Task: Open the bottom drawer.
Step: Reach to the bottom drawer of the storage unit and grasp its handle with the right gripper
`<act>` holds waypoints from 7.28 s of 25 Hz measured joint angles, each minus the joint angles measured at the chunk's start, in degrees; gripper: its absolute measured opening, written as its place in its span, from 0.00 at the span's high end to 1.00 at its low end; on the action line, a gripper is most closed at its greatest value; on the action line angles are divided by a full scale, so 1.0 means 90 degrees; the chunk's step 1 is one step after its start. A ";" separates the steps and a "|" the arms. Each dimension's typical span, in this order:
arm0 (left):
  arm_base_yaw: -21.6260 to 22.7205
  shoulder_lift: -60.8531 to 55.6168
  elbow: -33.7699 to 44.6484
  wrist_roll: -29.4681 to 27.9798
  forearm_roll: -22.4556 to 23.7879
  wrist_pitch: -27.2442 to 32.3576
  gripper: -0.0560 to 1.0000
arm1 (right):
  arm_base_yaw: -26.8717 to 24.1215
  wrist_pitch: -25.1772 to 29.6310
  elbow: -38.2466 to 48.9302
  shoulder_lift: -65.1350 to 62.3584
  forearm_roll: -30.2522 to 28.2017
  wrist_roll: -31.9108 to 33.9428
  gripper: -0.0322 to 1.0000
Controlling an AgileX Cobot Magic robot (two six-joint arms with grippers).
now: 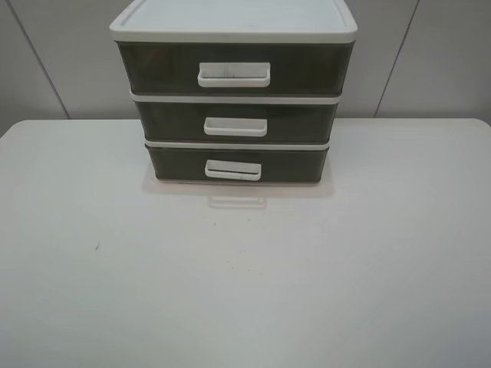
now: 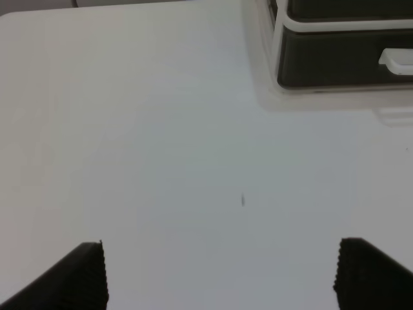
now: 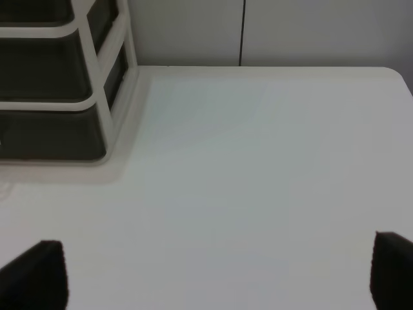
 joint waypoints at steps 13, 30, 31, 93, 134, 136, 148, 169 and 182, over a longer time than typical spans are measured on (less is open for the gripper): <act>0.0000 0.0000 0.0000 0.0000 0.0000 0.0000 0.27 | -0.0204 0.0000 0.0000 0.0000 0.0000 0.0000 0.17; 0.0000 0.0000 0.0000 0.0000 0.0005 0.0000 0.27 | 0.1481 -0.0991 -0.1315 0.4168 -0.0194 0.0015 0.17; 0.0000 0.0000 0.0000 0.0000 0.0005 0.0000 0.27 | 0.1537 -0.1182 -0.1404 0.4524 -0.0148 0.0015 0.17; 0.0000 0.0000 0.0000 0.0000 0.0019 0.0000 0.27 | 0.4710 -0.8382 -0.2170 1.2635 0.3191 -0.9985 0.17; 0.0000 0.0000 0.0000 0.0000 0.0020 0.0000 0.27 | 0.4579 -0.8215 -0.2622 1.3078 0.4175 -1.1144 0.17; 0.0000 0.0000 0.0000 0.0000 0.0020 0.0000 0.27 | 0.4579 -0.8216 -0.2622 1.3078 0.4175 -1.1138 0.17; 0.0000 0.0000 0.0000 0.0000 0.0020 0.0000 0.27 | 0.4579 -0.8066 -0.2505 1.2942 0.4194 -1.1125 0.23; 0.0000 0.0000 0.0000 0.0000 0.0020 0.0000 0.27 | 0.4579 -0.8566 -0.2268 1.2882 0.4188 -1.1125 0.47; 0.0000 0.0000 0.0000 0.0000 0.0020 0.0000 0.27 | 0.4579 -0.8829 -0.2316 1.2860 0.4223 -1.1125 0.84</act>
